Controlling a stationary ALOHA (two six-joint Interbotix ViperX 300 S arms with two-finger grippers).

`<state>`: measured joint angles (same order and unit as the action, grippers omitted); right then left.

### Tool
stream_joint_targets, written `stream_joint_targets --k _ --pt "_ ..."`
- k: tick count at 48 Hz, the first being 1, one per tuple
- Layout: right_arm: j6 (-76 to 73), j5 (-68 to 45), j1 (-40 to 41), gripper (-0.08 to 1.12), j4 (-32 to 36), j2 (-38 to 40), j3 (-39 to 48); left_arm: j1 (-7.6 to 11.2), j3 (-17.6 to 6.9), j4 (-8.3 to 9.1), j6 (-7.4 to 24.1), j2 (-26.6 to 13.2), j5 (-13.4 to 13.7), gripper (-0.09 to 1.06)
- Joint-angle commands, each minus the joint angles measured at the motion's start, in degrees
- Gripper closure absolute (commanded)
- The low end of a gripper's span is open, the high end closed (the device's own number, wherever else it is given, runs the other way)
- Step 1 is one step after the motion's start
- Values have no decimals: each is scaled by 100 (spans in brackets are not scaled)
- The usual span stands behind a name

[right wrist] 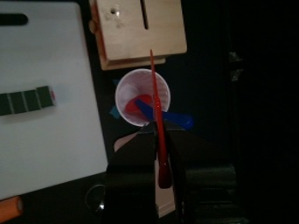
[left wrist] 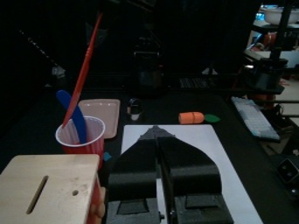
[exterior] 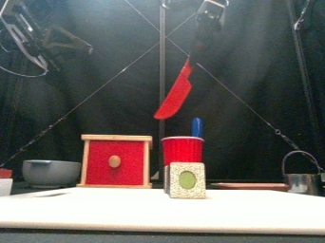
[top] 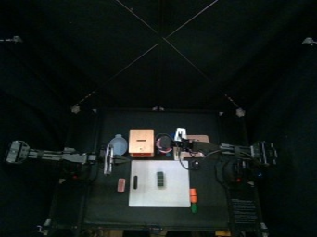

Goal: Cut the sushi into 4 pieces with the knife
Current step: Grasp knife edge with left hand

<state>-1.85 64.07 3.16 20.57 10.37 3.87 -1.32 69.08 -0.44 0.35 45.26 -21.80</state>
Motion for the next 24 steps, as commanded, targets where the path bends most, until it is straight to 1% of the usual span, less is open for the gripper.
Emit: stream_joint_targets --k 1,9,13,14,16,20,24 --pt "-185 -519 -211 92 26 448 220 -18 -70 -9 9 -9 -141 53" --pt "-527 -1582 -334 92 26 879 993 -18 -79 -9 -35 -9 -246 29" --pt "-615 -2276 -334 92 0 1055 1468 0 -79 -62 -35 -44 -255 16" --pt "-633 -2461 -334 92 -18 1099 1591 0 -79 -88 -35 -79 -255 12" --pt "-677 -2839 -316 92 -26 1178 1837 0 -88 -114 -35 -141 -255 7" --pt "-800 -3691 -308 92 -53 1318 2382 0 -114 -105 -9 -308 -299 0" --pt "-949 -4491 -299 92 -62 1415 2839 0 -149 -105 18 -510 -457 0"
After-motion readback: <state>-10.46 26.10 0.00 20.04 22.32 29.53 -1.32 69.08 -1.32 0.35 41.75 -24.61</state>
